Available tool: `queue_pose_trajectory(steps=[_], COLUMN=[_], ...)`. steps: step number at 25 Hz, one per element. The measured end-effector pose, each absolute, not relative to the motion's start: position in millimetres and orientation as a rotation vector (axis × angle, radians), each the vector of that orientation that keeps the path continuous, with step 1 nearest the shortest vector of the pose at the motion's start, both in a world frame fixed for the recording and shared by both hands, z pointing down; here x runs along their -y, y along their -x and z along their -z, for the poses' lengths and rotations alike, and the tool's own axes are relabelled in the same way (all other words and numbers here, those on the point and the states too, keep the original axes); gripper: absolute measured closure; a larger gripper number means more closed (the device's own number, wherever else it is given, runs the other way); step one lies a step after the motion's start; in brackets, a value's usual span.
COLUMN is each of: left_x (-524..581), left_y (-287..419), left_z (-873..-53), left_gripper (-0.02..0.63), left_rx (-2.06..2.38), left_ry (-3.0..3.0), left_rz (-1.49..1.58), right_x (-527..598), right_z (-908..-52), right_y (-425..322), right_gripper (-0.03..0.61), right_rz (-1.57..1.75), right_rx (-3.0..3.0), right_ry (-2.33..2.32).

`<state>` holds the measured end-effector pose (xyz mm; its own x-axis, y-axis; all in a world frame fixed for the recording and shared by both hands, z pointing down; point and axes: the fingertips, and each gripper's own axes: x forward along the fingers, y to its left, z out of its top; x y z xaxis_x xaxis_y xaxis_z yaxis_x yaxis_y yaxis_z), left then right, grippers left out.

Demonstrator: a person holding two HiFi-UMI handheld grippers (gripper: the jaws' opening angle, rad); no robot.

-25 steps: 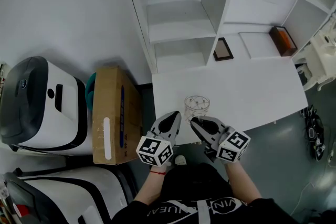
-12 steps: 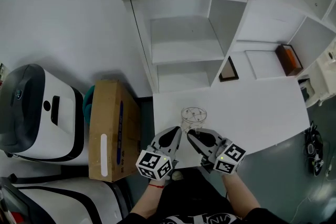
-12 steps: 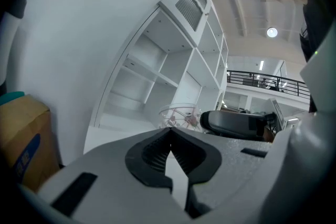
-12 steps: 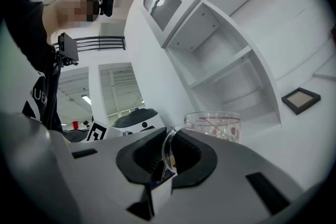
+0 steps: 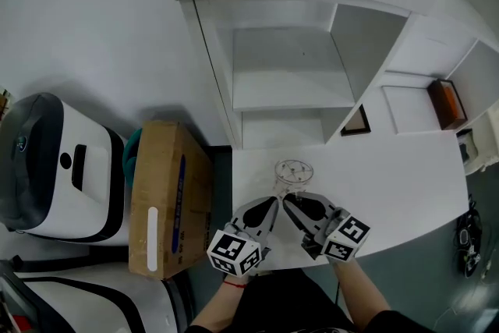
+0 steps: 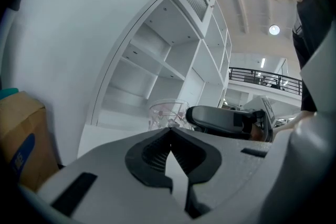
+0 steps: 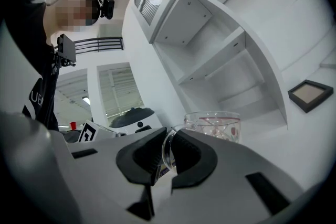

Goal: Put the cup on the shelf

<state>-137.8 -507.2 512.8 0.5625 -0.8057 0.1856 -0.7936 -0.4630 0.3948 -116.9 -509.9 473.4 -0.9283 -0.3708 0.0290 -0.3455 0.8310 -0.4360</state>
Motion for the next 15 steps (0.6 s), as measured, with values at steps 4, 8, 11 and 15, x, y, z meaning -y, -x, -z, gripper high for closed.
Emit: queue_pose_trajectory(steps=[4,8,11,15], left_x=[523,536,547,560], left_y=[142,144,144,142], left_z=[-518,-523,-527,-527], left_gripper=[0.608,0.609,0.609,0.609], left_rx=[1.300,1.309,1.311,1.311], left_ry=[-2.360,-2.350,-2.358,-2.369], left_rz=[0.026,0.030,0.017,0.018], right_x=[526,542,556,573], right_z=[-480,-482,-481,-481], right_y=[124,129,132,134], right_gripper=[0.554,0.554,0.554,0.554], right_rz=[0.688,0.669,0.644,0.613], right_rx=[-2.954,-2.955,-2.952,-2.955], right_ry=[0.553,0.543,0.549,0.560])
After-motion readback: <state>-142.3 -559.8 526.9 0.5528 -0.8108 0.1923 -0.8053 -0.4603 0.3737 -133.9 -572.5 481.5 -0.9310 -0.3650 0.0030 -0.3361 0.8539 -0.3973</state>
